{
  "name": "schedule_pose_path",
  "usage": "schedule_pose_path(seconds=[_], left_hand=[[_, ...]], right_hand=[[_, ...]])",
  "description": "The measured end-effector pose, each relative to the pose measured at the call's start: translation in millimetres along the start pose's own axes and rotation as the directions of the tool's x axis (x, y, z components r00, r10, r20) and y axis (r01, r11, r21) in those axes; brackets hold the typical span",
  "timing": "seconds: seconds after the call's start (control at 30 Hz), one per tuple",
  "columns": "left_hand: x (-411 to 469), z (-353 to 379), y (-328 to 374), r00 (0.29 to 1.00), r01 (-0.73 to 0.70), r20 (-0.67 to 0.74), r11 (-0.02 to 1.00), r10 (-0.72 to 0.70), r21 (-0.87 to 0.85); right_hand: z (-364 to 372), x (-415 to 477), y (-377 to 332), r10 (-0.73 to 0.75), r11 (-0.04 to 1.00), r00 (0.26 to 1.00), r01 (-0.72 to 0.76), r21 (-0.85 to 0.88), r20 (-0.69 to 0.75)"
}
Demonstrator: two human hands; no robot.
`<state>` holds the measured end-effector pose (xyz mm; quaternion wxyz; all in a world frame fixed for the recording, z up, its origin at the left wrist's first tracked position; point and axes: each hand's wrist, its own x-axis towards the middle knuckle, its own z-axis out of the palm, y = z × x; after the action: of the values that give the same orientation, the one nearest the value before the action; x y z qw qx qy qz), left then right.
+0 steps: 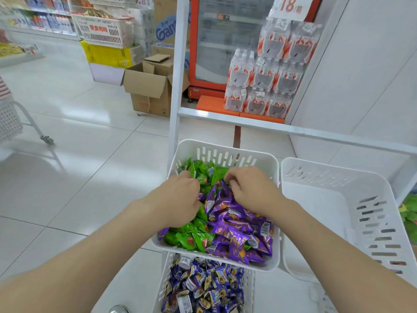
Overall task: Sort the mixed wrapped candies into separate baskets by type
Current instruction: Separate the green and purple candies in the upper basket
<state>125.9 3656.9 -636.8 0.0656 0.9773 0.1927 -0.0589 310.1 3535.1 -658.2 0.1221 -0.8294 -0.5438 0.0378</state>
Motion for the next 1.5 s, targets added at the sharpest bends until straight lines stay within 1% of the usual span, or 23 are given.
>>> schedule_pose_path(seconds=[0.03,0.07,0.13,0.17,0.27,0.33,0.43,0.57,0.67,0.73,0.83,0.87,0.93,1.0,1.07,1.17,1.23,1.27,1.33,1.4,1.43,1.47,1.5], left_hand=[[-1.8,1.5,2.4,1.000,-0.008,0.030,0.999,0.007,0.037],[-3.6,3.0,5.7,0.998,-0.021,0.053,0.998,0.018,0.060],[-5.6,6.2,10.2,0.996,-0.049,0.082,0.997,0.045,0.055],[-6.4,6.2,11.0,0.995,-0.058,0.089,0.998,0.054,0.040],[-10.6,3.9,7.0,0.997,-0.025,0.072,1.000,0.023,0.014],[-14.3,5.7,3.8,1.000,-0.012,0.024,0.999,0.011,0.048],[-18.6,12.6,1.6,1.000,-0.028,0.017,0.996,0.027,0.087],[-16.6,16.1,-2.0,0.998,-0.062,0.007,0.997,0.061,0.056],[-15.6,14.6,-1.4,0.997,-0.068,0.031,0.993,0.065,0.095],[-12.5,17.2,-0.8,0.999,-0.053,0.002,0.995,0.053,0.082],[-5.7,23.1,-1.5,0.998,-0.016,-0.065,1.000,0.017,0.021],[-4.4,23.3,-1.1,0.997,-0.006,-0.079,1.000,0.006,-0.005],[-3.5,21.3,-0.3,0.997,-0.014,-0.076,1.000,0.012,-0.028],[-2.6,19.8,-0.6,0.995,-0.035,-0.095,0.999,0.035,0.001],[-0.6,18.6,-1.1,0.988,-0.008,-0.151,0.999,0.014,0.037],[0.5,13.6,-2.0,0.974,0.022,-0.224,1.000,-0.017,0.019],[0.7,8.7,-5.8,0.975,0.029,-0.222,0.999,-0.035,-0.028],[1.4,7.2,-9.0,0.975,0.028,-0.218,0.998,-0.041,-0.064],[2.5,6.7,-15.4,0.979,0.001,-0.201,0.991,-0.029,-0.137],[3.0,5.1,-16.8,0.991,-0.075,-0.124,0.983,0.055,-0.167],[3.1,3.9,-15.3,0.991,-0.127,-0.063,0.979,0.118,-0.161],[3.8,3.2,-13.1,0.984,-0.176,-0.006,0.975,0.177,-0.136],[4.5,2.1,-10.2,0.973,-0.224,0.029,0.969,0.228,-0.101]], right_hand=[[0.3,-0.7,-7.4,-0.027,0.995,0.997,0.033,0.090,-0.068],[-0.1,-0.7,-16.2,-0.053,0.978,0.994,0.071,0.198,-0.093],[-2.2,-0.2,-32.9,-0.130,0.931,0.991,0.126,0.342,-0.012],[-0.3,1.3,-35.9,-0.174,0.928,0.983,0.146,0.344,0.052],[2.7,1.6,-33.6,-0.242,0.959,0.953,0.206,0.195,0.182],[-3.1,0.3,-26.6,-0.232,0.966,0.950,0.201,0.161,0.210],[-16.7,-3.6,-17.4,-0.212,0.976,0.948,0.195,0.094,0.237],[-29.0,-7.1,-6.2,-0.092,0.992,0.959,0.066,0.103,0.269],[-35.3,-12.1,-8.9,0.018,0.999,0.947,-0.006,-0.038,0.321],[-32.2,-14.0,-17.5,0.058,0.988,0.960,-0.016,-0.156,0.274],[-17.0,-9.8,-35.1,-0.017,0.968,0.994,0.044,-0.246,0.109],[-10.8,-7.2,-40.1,-0.053,0.964,0.994,0.077,-0.253,0.099],[1.5,-2.1,-44.6,-0.090,0.952,0.984,0.131,-0.278,0.156],[11.3,2.4,-42.8,-0.066,0.935,0.977,0.132,-0.328,0.204],[16.1,7.1,-41.4,-0.036,0.930,0.981,0.103,-0.353,0.192],[12.4,13.7,-43.8,-0.070,0.944,0.990,0.105,-0.313,0.121],[4.8,14.7,-41.9,-0.090,0.958,0.994,0.104,-0.268,0.065],[-0.1,13.2,-38.2,-0.091,0.969,0.995,0.097,-0.229,0.036],[-9.3,8.6,-26.8,-0.053,0.995,0.998,0.049,-0.088,-0.046],[-19.5,4.3,-12.7,0.043,0.998,0.983,-0.032,0.062,-0.179],[-23.4,2.2,-5.0,0.084,0.994,0.963,-0.064,0.085,-0.257],[-25.6,0.1,2.9,0.103,0.994,0.944,-0.091,0.052,-0.312],[-25.3,-1.4,10.5,0.106,0.993,0.940,-0.118,-0.019,-0.324]])
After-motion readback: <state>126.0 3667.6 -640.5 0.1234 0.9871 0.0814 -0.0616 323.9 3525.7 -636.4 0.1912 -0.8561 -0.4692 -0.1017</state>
